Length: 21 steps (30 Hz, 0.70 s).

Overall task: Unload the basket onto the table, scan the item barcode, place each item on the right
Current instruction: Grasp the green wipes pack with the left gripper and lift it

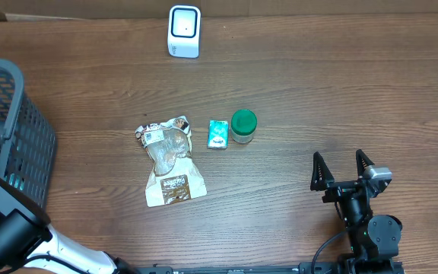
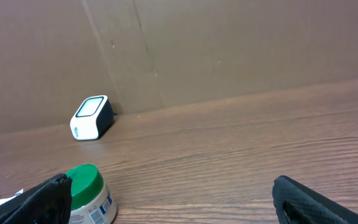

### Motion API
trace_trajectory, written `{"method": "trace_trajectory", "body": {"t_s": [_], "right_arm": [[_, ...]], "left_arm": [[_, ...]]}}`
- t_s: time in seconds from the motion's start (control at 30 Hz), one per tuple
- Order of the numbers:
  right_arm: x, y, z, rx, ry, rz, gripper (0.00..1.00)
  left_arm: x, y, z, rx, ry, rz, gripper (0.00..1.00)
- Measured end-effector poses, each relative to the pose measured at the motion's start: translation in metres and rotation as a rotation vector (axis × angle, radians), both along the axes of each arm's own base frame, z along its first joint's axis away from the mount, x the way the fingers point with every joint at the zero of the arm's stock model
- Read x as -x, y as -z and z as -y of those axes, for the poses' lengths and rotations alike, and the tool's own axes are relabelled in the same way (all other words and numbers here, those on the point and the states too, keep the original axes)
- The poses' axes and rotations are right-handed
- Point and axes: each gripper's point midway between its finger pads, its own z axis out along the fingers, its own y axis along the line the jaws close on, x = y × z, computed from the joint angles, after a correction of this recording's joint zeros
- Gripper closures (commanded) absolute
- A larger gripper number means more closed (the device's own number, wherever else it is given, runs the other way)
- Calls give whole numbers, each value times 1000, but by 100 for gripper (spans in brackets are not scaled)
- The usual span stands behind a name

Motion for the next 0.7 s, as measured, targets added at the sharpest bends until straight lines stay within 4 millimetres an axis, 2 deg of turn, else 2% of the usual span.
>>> {"method": "trace_trajectory", "body": {"t_s": [0.17, 0.23, 0.3, 0.4, 0.5, 0.57, 0.63, 0.7], "right_arm": [[0, 0, 0, 1, 0, 0, 0], [0, 0, 0, 0, 0, 0, 0], [0, 0, 0, 1, 0, 0, 0], [0, 0, 0, 1, 0, 0, 0], [0, 0, 0, 1, 0, 0, 0], [0, 0, 0, 0, -1, 0, 0], [0, 0, 0, 1, 0, 0, 0], [0, 0, 0, 0, 0, 0, 0]], "left_arm": [[2, -1, 1, 8, -87, 18, 84], [3, -2, 3, 19, -116, 18, 87], [6, -3, 7, 43, -135, 7, 96], [8, -7, 15, 98, -151, -10, 96], [1, -18, 20, 160, -171, 2, 96], [-6, -36, 22, 195, -193, 20, 96], [-18, -64, 17, 199, -212, 71, 96], [-33, -102, 11, 185, -221, 150, 96]]}}
